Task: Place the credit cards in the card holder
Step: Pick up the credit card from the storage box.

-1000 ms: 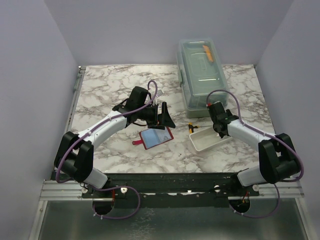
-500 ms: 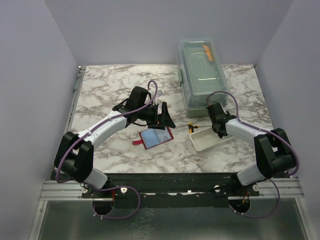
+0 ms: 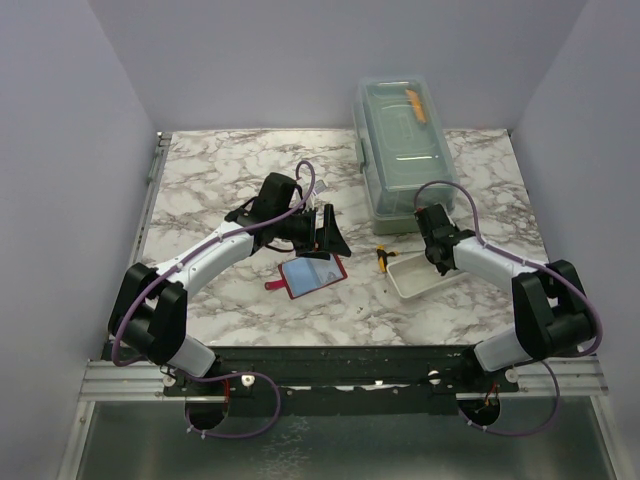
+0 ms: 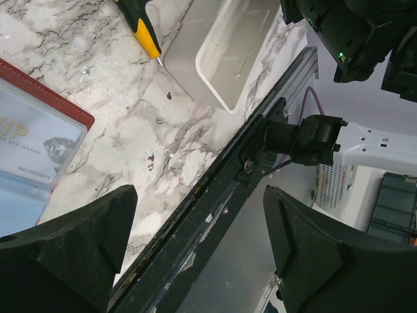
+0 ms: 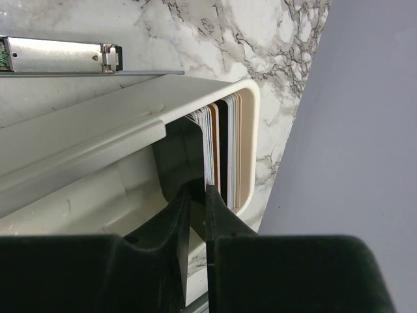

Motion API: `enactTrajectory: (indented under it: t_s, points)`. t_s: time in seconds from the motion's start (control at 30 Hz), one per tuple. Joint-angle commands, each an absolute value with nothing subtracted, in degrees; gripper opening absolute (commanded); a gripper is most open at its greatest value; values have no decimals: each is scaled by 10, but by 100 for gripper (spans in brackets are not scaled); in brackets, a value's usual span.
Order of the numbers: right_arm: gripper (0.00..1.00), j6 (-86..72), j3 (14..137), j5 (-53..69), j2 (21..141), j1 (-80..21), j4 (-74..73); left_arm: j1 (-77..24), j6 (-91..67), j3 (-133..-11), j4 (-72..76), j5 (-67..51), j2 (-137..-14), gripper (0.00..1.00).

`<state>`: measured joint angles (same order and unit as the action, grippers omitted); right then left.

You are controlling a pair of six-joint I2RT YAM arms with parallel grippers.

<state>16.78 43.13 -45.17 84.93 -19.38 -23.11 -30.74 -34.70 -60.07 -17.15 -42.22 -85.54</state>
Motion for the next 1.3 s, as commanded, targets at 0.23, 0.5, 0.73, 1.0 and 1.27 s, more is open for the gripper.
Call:
enactTrajectory:
  t_s: [0.23,0.5,0.73,1.0,1.27]
  points:
    - [9,124,496,-413,840,-188,-317,-306,-343,-597,-163,-440,-864,86]
    - [10,123,514,-408,831,-187,-347,-306,-343,-597,-163,-442,-865,86]
    - [0,95,545,-379,835,-187,-408,-306,-343,-596,-163,-442,-863,86]
    - [0,51,576,-303,811,-187,-492,-306,-343,-596,-163,-443,-867,86]
    - [0,17,627,-214,752,-187,-518,-306,-360,-600,-163,-419,-859,85]
